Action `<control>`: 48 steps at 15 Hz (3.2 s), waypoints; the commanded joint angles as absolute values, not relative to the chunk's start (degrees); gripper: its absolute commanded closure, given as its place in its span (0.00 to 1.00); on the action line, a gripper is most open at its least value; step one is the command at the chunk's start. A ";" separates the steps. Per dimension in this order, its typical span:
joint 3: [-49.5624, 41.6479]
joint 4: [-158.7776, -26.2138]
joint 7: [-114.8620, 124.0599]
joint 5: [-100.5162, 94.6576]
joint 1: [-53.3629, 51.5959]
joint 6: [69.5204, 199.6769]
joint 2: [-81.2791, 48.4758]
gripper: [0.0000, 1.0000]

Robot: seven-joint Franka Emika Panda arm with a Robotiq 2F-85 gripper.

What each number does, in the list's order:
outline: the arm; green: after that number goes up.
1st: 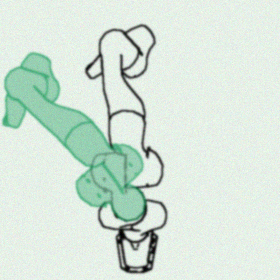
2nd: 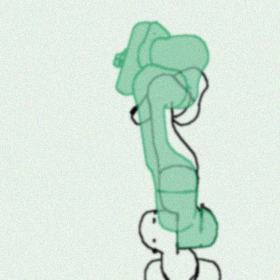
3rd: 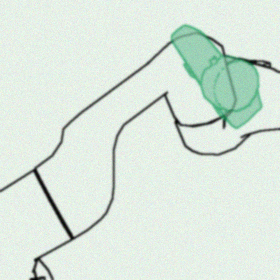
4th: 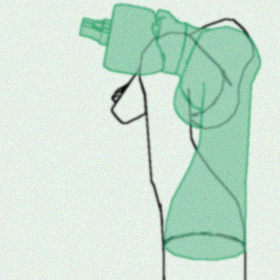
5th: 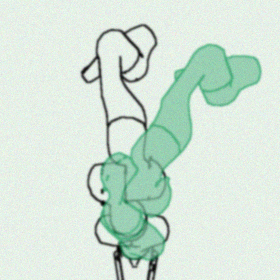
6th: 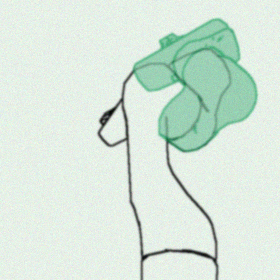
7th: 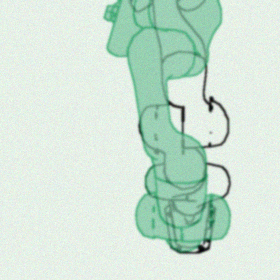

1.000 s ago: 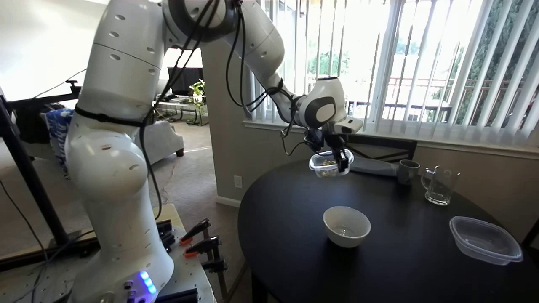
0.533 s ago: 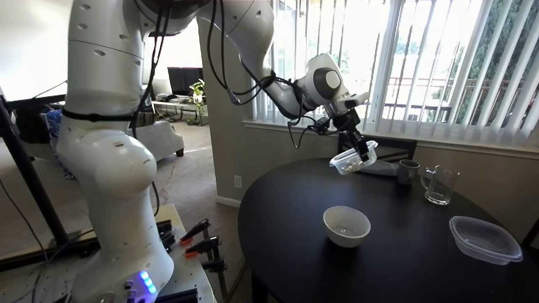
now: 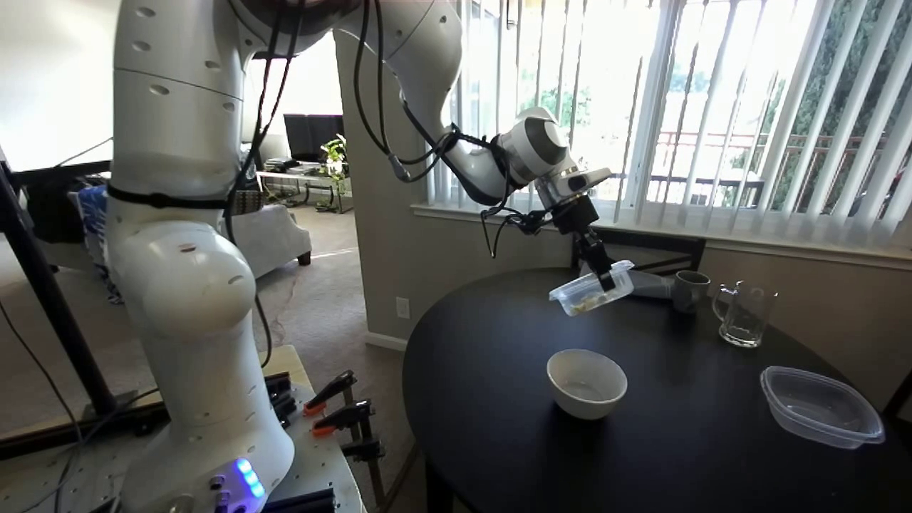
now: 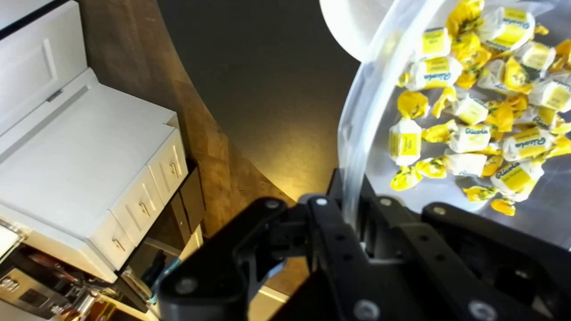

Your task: Empty the contents of the clear lunch box into the white bowl

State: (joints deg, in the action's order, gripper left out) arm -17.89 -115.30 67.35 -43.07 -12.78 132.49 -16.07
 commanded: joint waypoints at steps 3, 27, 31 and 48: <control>-13.19 -114.03 71.28 -45.65 -7.34 126.33 -15.61 0.99; -8.86 -101.79 75.05 -57.15 -4.34 96.58 -30.09 0.99; -8.37 -101.41 74.99 -57.63 -4.30 94.24 -31.90 0.99; -4.85 -95.30 74.12 -67.48 -8.20 83.88 -32.20 0.99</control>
